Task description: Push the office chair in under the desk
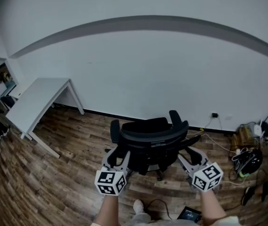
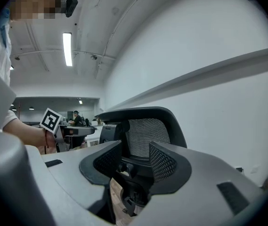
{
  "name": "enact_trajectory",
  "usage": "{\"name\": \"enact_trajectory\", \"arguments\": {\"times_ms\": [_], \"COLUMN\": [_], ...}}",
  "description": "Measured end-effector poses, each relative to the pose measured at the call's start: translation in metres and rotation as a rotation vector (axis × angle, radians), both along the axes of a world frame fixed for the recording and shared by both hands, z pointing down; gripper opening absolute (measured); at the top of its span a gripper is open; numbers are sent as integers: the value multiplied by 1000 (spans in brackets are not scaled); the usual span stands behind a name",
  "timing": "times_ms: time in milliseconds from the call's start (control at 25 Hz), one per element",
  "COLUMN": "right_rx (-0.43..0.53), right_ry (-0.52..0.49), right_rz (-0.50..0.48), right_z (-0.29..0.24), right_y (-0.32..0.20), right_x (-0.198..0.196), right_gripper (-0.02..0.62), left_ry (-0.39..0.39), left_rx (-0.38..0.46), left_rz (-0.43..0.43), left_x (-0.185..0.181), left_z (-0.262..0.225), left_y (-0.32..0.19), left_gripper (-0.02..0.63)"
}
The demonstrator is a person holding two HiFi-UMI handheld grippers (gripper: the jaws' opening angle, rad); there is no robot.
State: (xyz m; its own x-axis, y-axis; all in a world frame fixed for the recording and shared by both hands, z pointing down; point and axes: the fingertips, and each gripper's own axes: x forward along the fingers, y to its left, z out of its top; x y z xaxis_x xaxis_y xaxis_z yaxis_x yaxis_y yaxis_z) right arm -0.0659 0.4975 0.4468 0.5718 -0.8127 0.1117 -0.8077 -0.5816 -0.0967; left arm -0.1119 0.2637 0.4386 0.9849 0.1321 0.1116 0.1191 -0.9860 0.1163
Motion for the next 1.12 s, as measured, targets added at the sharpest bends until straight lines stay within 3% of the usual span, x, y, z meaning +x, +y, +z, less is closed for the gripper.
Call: {"name": "enact_trajectory", "arguments": {"times_ms": [440,880,1120], "right_rx": [-18,9,-31], "right_ry": [-16,0,13], "right_rz": [28,185,196], "right_z": [5,-6,-3], "right_y": [-2,0,-6], "right_x": [20,64,72], "right_gripper": [199,202,202], "left_ry": [-31,-85,-96], "left_rx": [14,61,73], "left_rz": [-3,124,140], "left_x": [16,40,47], "left_z": [-6,-3,8], "left_y": [-11,-18,-20], "left_gripper": [207,212,212]}}
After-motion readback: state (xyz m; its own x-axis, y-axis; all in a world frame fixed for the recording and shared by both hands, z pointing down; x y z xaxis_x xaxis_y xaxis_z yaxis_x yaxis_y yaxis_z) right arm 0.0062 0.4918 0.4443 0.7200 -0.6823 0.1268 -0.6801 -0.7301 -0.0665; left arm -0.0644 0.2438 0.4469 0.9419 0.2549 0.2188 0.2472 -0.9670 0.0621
